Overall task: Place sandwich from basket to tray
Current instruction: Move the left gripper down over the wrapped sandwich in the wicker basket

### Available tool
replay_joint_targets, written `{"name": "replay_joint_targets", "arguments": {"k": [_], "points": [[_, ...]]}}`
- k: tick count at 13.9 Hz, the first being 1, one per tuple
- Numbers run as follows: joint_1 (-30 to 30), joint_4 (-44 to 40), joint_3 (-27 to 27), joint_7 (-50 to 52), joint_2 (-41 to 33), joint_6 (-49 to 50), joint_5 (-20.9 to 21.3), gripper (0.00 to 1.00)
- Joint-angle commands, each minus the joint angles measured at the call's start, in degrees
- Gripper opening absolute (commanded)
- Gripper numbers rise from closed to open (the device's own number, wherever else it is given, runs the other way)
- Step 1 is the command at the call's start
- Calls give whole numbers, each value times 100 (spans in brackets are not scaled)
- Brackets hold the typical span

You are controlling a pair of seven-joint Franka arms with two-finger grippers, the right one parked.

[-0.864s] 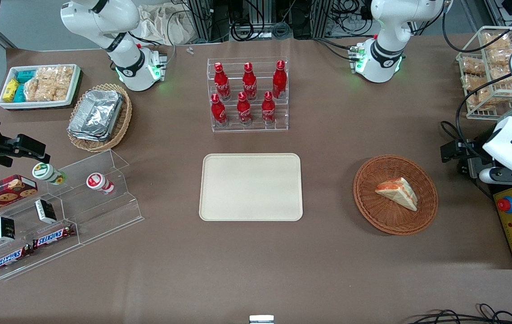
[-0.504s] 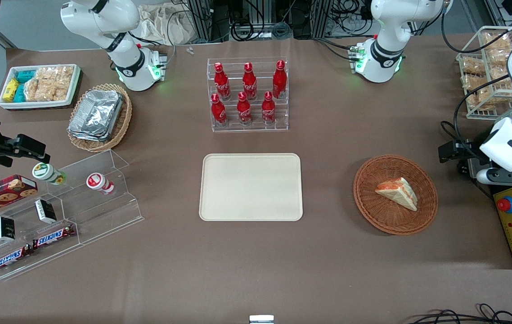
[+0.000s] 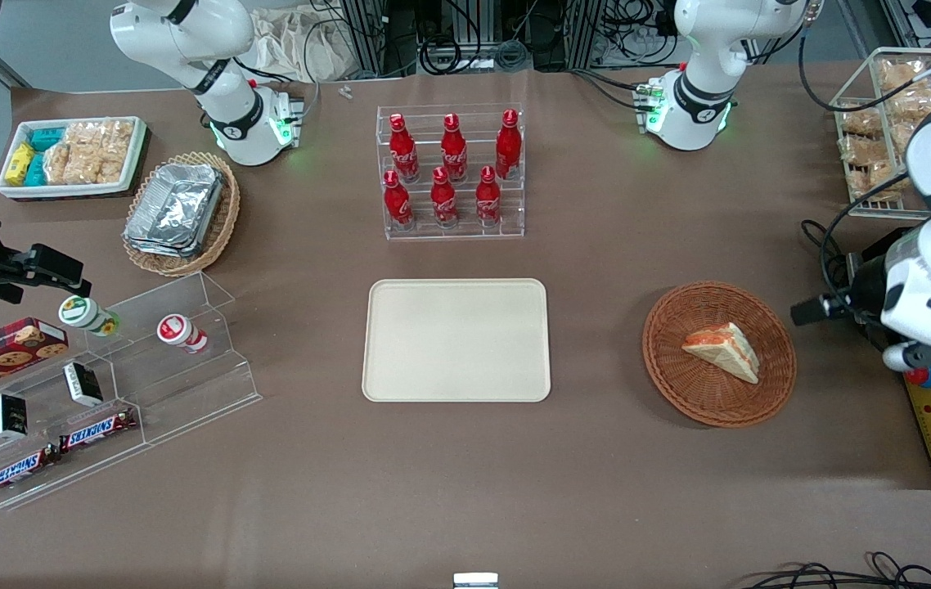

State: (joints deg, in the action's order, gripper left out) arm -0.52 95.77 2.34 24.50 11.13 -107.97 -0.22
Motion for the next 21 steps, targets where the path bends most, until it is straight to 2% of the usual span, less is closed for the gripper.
{"name": "replay_joint_targets", "arguments": {"k": [1, 2, 4, 6, 8, 21], "points": [[34, 932, 12, 1683, -58, -1047, 13, 100], [34, 1074, 12, 2194, -15, -1146, 92, 100], [95, 1277, 21, 2488, 161, -1366, 180, 100], [131, 1269, 30, 3381, 389, -1393, 198, 100], [218, 1269, 30, 3780, 618, -1402, 452, 100], [219, 1540, 39, 3940, 1049, -1779, 453, 100]]}}
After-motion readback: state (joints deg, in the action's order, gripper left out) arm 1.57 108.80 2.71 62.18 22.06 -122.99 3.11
